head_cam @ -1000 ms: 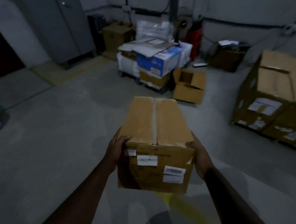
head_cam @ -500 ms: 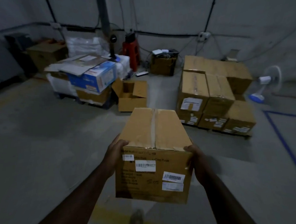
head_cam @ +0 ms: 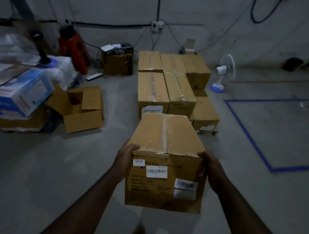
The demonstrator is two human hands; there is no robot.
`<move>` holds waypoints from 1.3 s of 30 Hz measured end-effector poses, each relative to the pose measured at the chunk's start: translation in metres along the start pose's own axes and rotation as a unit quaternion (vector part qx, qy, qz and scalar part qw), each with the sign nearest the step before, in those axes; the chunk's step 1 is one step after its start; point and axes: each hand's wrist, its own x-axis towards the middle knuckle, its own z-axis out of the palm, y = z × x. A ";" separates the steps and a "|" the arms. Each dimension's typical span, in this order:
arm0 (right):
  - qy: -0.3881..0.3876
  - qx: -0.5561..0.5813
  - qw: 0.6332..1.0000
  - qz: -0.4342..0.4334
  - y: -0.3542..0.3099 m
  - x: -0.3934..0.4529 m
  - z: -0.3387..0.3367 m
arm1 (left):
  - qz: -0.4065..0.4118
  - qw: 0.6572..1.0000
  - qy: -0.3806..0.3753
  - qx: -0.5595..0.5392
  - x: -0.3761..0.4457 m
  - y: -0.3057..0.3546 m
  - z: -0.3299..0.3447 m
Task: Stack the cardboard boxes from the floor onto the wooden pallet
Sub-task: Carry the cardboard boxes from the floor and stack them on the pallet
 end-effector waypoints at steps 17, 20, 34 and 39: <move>0.047 0.003 0.998 -0.030 -0.130 0.306 -0.325 | -0.047 0.990 -0.131 0.005 0.267 0.037 0.383; 0.026 -0.017 0.999 -0.021 -0.162 0.361 -0.371 | -0.054 0.988 -0.142 0.009 0.304 0.054 0.434; -0.085 -0.155 0.983 0.057 -0.236 0.680 -0.446 | -0.059 0.989 -0.122 0.050 0.574 0.090 0.538; -0.170 -0.200 0.955 0.142 -0.234 0.784 -0.441 | -0.116 0.983 -0.131 0.058 0.659 0.075 0.541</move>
